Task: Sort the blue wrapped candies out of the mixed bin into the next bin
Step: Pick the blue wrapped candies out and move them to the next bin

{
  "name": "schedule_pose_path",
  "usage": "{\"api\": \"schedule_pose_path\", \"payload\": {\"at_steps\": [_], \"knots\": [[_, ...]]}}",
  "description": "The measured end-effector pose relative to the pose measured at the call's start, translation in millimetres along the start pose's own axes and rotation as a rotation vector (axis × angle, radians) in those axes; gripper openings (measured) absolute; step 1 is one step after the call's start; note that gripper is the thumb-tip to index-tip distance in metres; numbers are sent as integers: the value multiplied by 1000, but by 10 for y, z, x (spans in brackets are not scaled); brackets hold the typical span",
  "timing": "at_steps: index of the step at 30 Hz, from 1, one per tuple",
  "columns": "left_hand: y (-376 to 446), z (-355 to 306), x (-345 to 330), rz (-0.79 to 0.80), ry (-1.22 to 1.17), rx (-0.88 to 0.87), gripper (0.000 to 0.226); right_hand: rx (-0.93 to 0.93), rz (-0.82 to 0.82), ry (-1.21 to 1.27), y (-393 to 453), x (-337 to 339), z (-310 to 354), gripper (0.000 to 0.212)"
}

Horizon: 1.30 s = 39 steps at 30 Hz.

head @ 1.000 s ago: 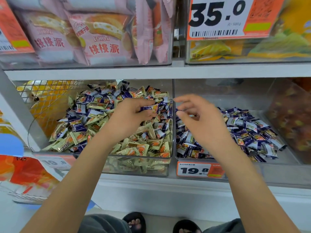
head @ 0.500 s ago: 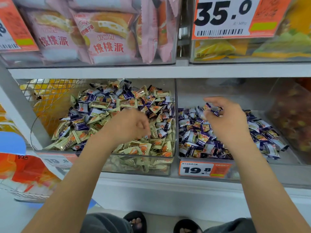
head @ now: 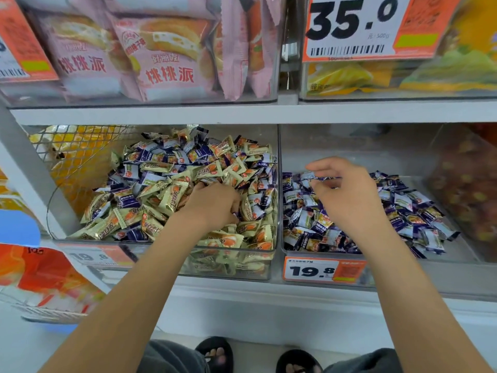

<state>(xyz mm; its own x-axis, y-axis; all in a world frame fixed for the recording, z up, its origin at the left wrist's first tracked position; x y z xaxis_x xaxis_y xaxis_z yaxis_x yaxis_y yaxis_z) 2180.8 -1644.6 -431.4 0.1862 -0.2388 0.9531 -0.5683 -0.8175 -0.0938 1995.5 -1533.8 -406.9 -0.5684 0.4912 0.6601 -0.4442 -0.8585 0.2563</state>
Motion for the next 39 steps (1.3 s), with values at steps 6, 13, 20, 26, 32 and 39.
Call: {"api": "schedule_pose_path", "payload": {"at_steps": [6,13,20,26,32,39], "knots": [[-197,54,246,-295,-581,-58,16,41,-15,54,-17,63,57,21],[-410,-531,404,-291,-1245,-187,19,274,96,222,-144,-58,347,24],[-196,-207,301,-428,-797,-142,28,86,-194,84,6,103,72,15],[-46,-71,-13,-129,-363,-195,15,25,-170,-78,19,83,-29,21],[27,22,29,-102,-393,-142,31,12,-142,-44,9,67,3,19],[135,-70,-108,30,-211,-167,56,0,-124,3,11,61,-1,20]]}}
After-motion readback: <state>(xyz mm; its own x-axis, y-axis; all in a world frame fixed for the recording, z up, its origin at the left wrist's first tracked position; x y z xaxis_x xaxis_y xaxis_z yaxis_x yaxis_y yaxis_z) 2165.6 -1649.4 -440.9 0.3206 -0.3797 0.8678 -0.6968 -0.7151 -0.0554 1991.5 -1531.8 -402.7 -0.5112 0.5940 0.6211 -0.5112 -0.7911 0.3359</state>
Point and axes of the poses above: each hand's wrist, its own y-axis towards the middle knuckle, its own x-axis out of the back of the hand, z = x × y, the point moved 1 cm from there along y, towards the middle knuckle, and after that the axes turned 14 degrees about -y, right-handed, at the moved point
